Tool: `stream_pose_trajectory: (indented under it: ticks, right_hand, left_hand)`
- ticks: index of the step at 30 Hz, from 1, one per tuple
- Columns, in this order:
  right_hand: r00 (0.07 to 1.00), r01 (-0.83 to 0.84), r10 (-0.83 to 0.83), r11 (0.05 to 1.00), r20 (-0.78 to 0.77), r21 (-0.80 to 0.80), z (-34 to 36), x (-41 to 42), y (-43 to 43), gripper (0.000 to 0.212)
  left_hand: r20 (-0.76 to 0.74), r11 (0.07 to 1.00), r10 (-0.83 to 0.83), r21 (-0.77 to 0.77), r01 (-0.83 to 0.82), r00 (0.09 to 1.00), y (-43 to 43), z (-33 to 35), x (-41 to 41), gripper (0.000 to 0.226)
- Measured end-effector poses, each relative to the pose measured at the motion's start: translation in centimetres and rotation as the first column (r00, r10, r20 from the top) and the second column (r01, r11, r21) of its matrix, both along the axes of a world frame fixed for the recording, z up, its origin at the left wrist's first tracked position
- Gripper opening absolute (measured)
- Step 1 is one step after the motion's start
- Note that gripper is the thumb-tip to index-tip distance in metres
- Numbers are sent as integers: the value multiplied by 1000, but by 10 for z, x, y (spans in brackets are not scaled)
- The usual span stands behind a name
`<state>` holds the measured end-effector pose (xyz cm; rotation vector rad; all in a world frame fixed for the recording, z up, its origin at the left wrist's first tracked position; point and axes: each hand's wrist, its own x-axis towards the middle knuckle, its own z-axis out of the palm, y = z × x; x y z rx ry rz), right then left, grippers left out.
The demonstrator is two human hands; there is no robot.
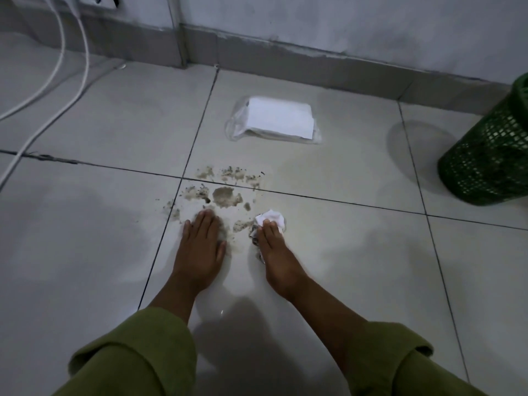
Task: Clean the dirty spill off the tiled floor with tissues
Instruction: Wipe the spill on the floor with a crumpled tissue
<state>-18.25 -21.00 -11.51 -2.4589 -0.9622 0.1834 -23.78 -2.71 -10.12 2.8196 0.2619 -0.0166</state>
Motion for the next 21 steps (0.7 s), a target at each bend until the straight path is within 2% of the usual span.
stream_pose_trajectory:
  ticks: [3, 5, 9, 14, 17, 18, 19, 21]
  right_hand:
    - [993, 2, -1, 1000, 114, -8, 1, 1, 10, 68]
    - [995, 1, 4, 999, 98, -47, 2, 7, 22, 70]
    - [1000, 7, -9, 992, -18, -128, 5, 15, 38, 56]
    - [994, -58, 70, 989, 86, -136, 3, 19, 36, 48]
    - [994, -32, 30, 999, -102, -17, 12, 12, 34, 62]
    - [986, -21, 22, 1000, -167, 12, 15, 8, 33, 61]
    - [979, 19, -6, 998, -204, 62, 19, 5, 33, 48]
    - [921, 187, -99, 961, -376, 204, 26, 0, 30, 32]
  left_hand:
    - [-20, 1000, -17, 21, 18, 1000, 2, -2, -1, 73]
    - [-30, 999, -33, 28, 34, 999, 2, -3, 0, 68]
    - [-22, 999, -36, 23, 36, 999, 2, -4, -2, 66]
    - [-31, 998, -55, 25, 55, 998, 7, -6, -3, 65]
    - [4, 999, -45, 13, 45, 999, 4, -5, -2, 69]
    - [10, 999, -35, 3, 35, 999, 3, -4, -2, 70]
    - [13, 1000, -28, -4, 28, 1000, 2, -4, -1, 72]
    - [14, 1000, -26, -8, 26, 1000, -1, -2, -1, 75]
